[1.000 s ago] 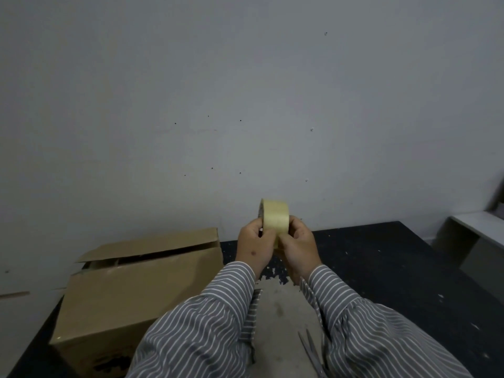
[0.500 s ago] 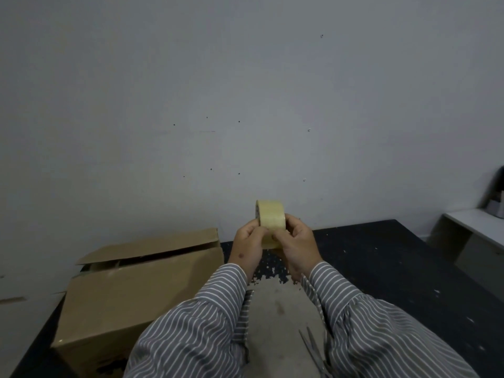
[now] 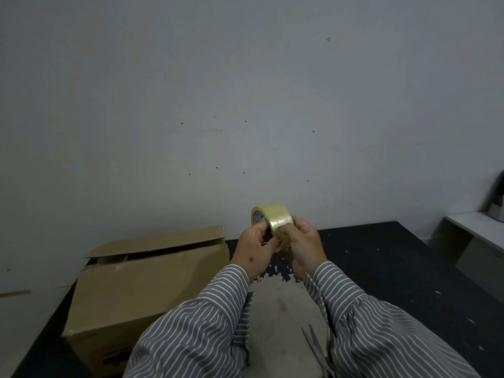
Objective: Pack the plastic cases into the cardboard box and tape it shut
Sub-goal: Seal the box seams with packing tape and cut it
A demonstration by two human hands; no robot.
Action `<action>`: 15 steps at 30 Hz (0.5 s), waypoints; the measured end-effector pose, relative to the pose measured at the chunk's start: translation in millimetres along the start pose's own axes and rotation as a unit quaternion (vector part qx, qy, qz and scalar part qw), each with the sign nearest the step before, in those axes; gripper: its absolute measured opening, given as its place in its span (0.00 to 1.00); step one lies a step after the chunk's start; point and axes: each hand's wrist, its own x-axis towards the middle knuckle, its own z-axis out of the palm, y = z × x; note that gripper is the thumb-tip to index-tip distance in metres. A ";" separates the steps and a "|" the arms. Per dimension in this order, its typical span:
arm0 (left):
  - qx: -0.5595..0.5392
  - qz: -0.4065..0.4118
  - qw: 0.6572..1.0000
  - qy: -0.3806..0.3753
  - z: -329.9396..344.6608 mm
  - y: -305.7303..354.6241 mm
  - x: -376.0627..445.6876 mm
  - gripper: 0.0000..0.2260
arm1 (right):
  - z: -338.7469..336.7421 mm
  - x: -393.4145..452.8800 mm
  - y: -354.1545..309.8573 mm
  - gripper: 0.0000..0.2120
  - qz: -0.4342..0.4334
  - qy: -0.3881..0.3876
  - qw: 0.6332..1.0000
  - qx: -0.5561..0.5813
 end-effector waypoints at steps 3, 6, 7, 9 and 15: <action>0.012 0.007 1.000 0.002 -0.3 -2.7 -0.8 0.15 | 1.5 0.1 1.2 0.12 0.007 0.007 1.000 0.017; 0.007 0.006 1.000 0.010 -1.6 -5.5 -1.3 0.15 | 3.7 -0.7 2.0 0.14 0.010 0.009 1.000 0.020; 0.005 0.004 1.000 0.008 -2.2 -5.3 -1.8 0.15 | 4.1 -1.2 2.1 0.15 0.011 0.007 1.000 0.020; 0.005 0.006 1.000 0.004 -3.5 -4.2 -2.6 0.15 | 4.2 -2.4 2.9 0.17 0.010 0.006 1.000 0.020; 0.037 0.027 0.999 -0.014 -5.9 2.1 -4.7 0.16 | 3.4 -10.2 -0.8 0.15 0.001 -0.015 0.999 0.045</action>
